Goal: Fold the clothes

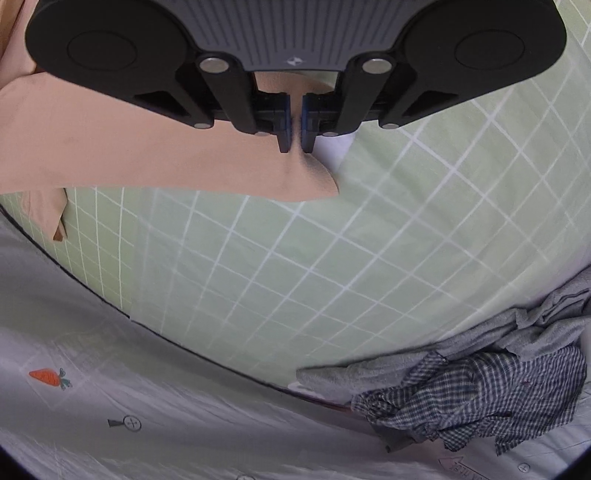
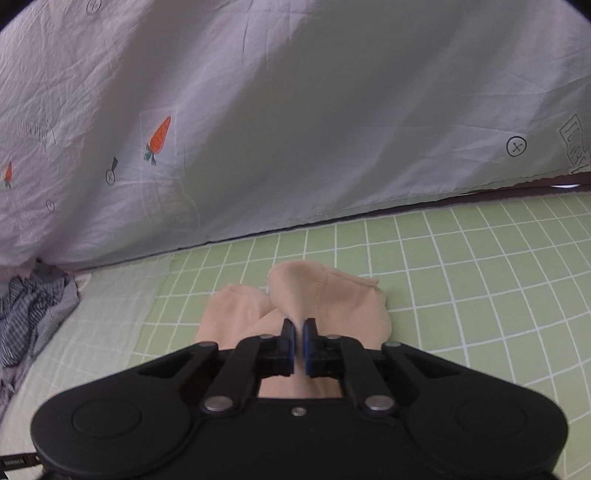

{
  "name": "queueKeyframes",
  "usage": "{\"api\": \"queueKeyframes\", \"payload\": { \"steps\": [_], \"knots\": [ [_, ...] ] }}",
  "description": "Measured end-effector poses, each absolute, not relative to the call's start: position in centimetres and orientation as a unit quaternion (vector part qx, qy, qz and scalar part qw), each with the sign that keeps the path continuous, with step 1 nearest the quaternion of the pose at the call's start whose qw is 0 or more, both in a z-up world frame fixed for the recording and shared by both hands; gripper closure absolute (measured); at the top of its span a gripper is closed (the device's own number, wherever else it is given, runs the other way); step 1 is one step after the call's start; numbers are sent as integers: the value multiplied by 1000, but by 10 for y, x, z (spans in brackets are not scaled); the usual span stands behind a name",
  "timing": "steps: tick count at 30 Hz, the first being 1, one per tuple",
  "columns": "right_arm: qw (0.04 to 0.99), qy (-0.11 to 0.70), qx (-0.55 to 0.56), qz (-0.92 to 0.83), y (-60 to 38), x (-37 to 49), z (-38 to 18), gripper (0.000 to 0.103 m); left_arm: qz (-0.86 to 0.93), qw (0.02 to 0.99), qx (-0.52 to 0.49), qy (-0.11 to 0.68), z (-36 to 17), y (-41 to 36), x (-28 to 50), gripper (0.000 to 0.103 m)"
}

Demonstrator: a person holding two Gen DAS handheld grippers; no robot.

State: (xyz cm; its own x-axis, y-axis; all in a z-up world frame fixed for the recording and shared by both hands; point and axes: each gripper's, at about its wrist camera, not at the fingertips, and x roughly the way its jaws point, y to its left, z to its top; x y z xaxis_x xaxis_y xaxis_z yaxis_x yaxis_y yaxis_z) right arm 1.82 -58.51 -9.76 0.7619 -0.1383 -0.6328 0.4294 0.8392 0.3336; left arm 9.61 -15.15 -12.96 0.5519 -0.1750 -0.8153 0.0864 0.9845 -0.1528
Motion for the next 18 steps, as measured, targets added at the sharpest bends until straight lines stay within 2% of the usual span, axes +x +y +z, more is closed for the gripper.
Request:
{"api": "queueKeyframes", "payload": {
  "steps": [3, 8, 11, 12, 13, 15, 18],
  "knots": [
    [909, 294, 253, -150, -584, 23, -92, 98, -64, 892, -68, 443, -110, -140, 94, 98],
    [899, 323, 252, -152, -578, 47, -110, 97, -45, 883, -102, 456, -117, -126, 107, 98],
    [895, 340, 228, -176, -571, 51, -118, 75, -37, 870, -118, 477, -131, -123, 111, 98],
    [894, 346, 220, -184, -569, 52, -120, 60, -36, 869, -120, 479, -133, -122, 110, 98],
    [894, 342, 212, -195, -567, 45, -118, 55, -35, 868, -120, 480, -134, -122, 109, 97],
    [896, 330, 198, -219, -563, 27, -111, 54, -33, 866, -124, 483, -136, -120, 106, 97],
    [889, 356, 183, -224, -548, 7, -122, 49, -32, 863, -128, 488, -140, -118, 106, 97]
  ]
}}
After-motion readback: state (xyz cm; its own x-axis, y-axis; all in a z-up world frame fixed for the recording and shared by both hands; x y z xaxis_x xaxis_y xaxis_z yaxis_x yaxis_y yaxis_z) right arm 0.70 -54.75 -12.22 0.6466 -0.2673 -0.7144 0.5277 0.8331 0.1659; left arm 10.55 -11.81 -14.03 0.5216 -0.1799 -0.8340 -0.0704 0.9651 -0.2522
